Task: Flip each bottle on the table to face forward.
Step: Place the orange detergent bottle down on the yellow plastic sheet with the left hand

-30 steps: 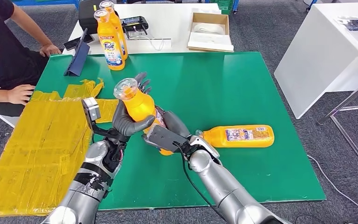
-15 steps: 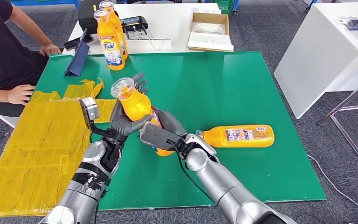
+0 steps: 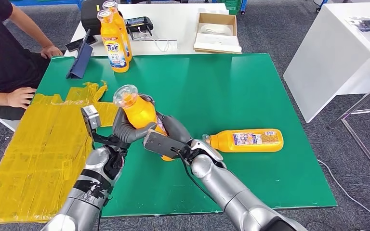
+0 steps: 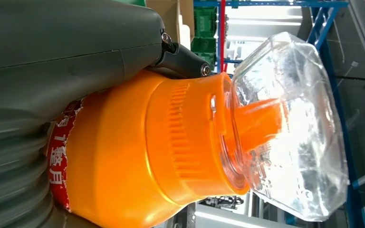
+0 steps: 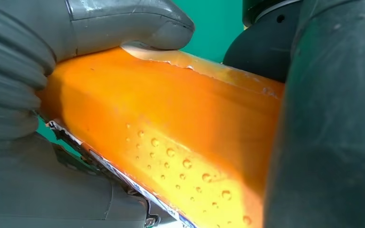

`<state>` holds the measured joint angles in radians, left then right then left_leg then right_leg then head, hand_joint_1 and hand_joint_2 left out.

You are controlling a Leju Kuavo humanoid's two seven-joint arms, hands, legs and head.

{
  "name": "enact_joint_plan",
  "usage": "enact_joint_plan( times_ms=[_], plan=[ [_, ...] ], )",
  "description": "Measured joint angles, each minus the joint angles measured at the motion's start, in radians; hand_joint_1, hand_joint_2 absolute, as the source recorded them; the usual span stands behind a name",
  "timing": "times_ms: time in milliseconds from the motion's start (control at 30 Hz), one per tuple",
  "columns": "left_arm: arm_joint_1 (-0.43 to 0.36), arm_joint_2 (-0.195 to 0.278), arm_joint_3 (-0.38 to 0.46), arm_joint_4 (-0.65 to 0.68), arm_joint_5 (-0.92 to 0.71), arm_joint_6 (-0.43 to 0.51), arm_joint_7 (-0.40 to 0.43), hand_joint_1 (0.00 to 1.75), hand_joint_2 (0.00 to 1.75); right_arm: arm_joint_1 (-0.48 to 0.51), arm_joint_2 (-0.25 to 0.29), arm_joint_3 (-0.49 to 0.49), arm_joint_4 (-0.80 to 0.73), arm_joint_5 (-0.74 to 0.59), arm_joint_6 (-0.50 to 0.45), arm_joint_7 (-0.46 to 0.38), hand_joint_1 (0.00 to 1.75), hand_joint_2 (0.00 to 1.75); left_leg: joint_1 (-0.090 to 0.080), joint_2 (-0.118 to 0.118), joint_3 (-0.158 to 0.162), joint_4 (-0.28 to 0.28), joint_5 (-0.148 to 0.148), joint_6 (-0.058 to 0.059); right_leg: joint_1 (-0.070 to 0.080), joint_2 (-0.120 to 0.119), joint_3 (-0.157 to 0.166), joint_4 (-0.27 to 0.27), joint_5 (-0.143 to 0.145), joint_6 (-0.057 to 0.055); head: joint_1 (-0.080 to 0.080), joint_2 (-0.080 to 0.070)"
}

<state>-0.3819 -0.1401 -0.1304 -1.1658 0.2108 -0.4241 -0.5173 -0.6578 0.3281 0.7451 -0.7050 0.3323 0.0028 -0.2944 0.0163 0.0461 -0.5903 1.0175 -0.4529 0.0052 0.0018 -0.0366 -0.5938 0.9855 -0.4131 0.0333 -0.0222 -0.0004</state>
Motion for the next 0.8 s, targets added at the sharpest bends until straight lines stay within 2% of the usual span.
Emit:
enact_joint_plan(
  times_ms=[533,567,667,700,800],
  plan=[
    [0.033,0.006,0.009,-0.059,-0.053,-0.002,-0.023,1.75,1.75,0.012,-0.023,-0.032,-0.029,0.024,-0.022,-0.01,1.75,1.75,0.0,0.0,0.0,0.0,0.0,0.0,0.0,0.0,0.0,0.0,0.0,0.0,0.0,0.0],
    [0.033,0.006,0.009,-0.062,-0.054,-0.002,-0.023,1.75,1.75,0.012,-0.024,-0.033,-0.031,0.024,-0.022,-0.01,1.49,1.75,0.0,0.0,0.0,0.0,0.0,0.0,0.0,0.0,0.0,0.0,0.0,0.0,0.0,0.0],
    [0.036,0.006,0.009,-0.071,-0.085,0.021,-0.036,1.75,1.75,0.013,-0.026,-0.038,-0.038,0.035,-0.03,-0.008,0.18,1.75,0.0,0.0,0.0,0.0,0.0,0.0,0.0,0.0,0.0,0.0,0.0,0.0,0.0,0.0],
    [0.039,0.006,0.009,-0.077,-0.114,0.04,-0.045,1.75,1.75,0.014,-0.028,-0.042,-0.042,0.045,-0.037,-0.005,0.0,1.75,0.0,0.0,0.0,0.0,0.0,0.0,0.0,0.0,0.0,0.0,0.0,0.0,0.0,0.0],
    [0.056,0.014,0.01,-0.103,-0.249,0.133,-0.084,1.75,1.75,0.021,-0.038,-0.063,-0.058,0.074,-0.051,0.007,0.0,1.75,0.0,0.0,0.0,0.0,0.0,0.0,0.0,0.0,0.0,0.0,0.0,0.0,0.0,0.0]
  ],
)
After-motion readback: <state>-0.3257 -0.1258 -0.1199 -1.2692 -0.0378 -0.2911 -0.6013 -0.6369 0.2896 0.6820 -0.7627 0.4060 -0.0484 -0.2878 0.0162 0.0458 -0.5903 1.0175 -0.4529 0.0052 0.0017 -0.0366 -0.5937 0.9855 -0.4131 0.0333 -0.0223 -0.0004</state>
